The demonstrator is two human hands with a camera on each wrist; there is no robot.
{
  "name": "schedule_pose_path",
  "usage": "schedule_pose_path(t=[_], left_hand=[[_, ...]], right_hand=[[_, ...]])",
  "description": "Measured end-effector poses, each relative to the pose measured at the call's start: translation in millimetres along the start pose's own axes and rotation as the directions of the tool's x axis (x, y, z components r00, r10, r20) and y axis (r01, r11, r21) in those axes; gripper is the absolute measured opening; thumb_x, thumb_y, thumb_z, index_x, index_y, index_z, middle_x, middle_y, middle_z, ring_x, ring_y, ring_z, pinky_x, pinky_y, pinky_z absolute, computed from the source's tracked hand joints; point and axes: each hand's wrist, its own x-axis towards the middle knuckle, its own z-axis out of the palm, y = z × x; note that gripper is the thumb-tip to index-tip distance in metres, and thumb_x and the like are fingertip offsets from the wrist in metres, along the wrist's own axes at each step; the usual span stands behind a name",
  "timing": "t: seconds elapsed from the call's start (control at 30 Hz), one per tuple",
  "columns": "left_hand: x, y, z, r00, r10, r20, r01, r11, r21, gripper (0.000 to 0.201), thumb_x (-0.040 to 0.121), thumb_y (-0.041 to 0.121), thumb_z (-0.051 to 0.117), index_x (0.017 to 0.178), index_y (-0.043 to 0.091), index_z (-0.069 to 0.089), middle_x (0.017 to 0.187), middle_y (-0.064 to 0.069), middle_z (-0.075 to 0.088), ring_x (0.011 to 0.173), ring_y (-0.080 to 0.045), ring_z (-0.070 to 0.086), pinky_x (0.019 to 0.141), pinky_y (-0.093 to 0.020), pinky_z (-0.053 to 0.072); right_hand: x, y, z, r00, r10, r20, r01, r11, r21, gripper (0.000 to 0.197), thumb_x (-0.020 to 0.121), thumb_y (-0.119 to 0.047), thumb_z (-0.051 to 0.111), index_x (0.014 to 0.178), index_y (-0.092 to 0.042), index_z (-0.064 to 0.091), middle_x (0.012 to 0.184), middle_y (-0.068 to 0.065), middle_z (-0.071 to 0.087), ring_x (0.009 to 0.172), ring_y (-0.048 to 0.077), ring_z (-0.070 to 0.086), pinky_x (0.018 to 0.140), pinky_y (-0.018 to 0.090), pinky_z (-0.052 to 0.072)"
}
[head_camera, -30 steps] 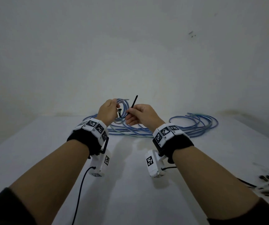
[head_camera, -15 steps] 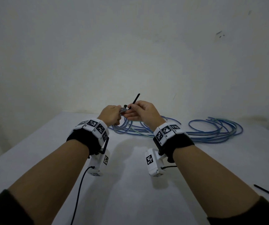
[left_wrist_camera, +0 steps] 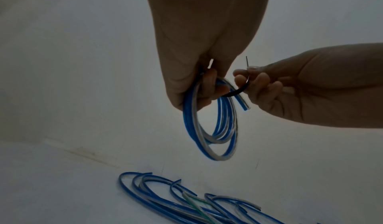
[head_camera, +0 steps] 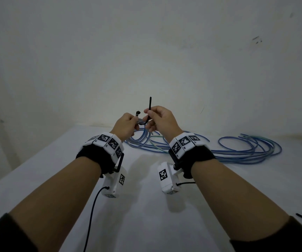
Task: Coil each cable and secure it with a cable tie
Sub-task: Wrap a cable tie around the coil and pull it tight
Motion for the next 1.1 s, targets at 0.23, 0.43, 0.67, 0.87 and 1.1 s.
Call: schedule_pose_path(t=[0.23, 0.43, 0.67, 0.87, 1.1], left_hand=[[-0.4, -0.3, -6.5, 0.99, 0.104, -0.098, -0.103, 0.995, 0.015, 0.023, 0.097, 0.018, 0.043, 0.074, 0.018, 0.044, 0.078, 0.002, 0.057, 0.063, -0.01, 0.05, 0.071, -0.031, 0.041], [-0.2, 1.3, -11.6, 0.971, 0.172, -0.166, -0.164, 0.984, 0.063, 0.023, 0.096, 0.017, 0.045, 0.074, 0.022, 0.044, 0.088, -0.005, 0.059, 0.071, -0.02, 0.048, 0.074, -0.034, 0.041], [0.5, 2.2, -17.2, 0.96, 0.197, -0.201, -0.186, 0.98, 0.072, 0.019, 0.096, 0.016, 0.046, 0.077, 0.019, 0.046, 0.09, -0.006, 0.059, 0.074, -0.021, 0.049, 0.072, -0.033, 0.041], [-0.4, 5.9, -20.2, 0.95, 0.242, -0.2, -0.222, 0.968, 0.115, 0.008, 0.096, 0.016, 0.046, 0.092, 0.01, 0.05, 0.092, -0.004, 0.057, 0.083, -0.019, 0.051, 0.075, -0.034, 0.043], [-4.5, 7.7, -21.6, 0.943, 0.277, -0.183, -0.247, 0.954, 0.173, 0.012, 0.096, 0.014, 0.047, 0.1, 0.006, 0.054, 0.089, 0.002, 0.054, 0.083, -0.013, 0.049, 0.069, -0.021, 0.037]], right_hand=[[-0.5, -6.2, 9.5, 0.999, -0.024, -0.021, 0.025, 0.999, 0.035, 0.023, 0.098, -0.019, 0.046, 0.086, -0.008, 0.061, 0.068, 0.008, 0.06, 0.047, 0.012, 0.049, 0.043, 0.018, 0.04], [2.6, -8.3, 12.1, 0.999, -0.011, -0.043, 0.013, 0.999, 0.041, 0.016, 0.096, -0.013, 0.05, 0.09, -0.003, 0.062, 0.068, 0.007, 0.061, 0.048, 0.01, 0.051, 0.046, 0.017, 0.043], [5.0, -10.6, 17.4, 1.0, 0.003, -0.024, -0.001, 0.998, 0.068, 0.021, 0.097, -0.017, 0.049, 0.092, 0.0, 0.061, 0.069, 0.008, 0.06, 0.052, 0.012, 0.055, 0.051, 0.02, 0.049], [5.5, -10.4, 19.3, 0.999, 0.01, -0.044, -0.009, 1.0, 0.028, 0.022, 0.097, -0.014, 0.049, 0.078, -0.007, 0.057, 0.07, 0.01, 0.06, 0.05, 0.013, 0.054, 0.051, 0.021, 0.049], [4.9, -14.8, 19.0, 0.998, 0.024, -0.057, -0.025, 1.0, -0.009, 0.012, 0.094, -0.011, 0.052, 0.083, -0.009, 0.054, 0.069, 0.008, 0.062, 0.049, 0.014, 0.054, 0.049, 0.023, 0.048]])
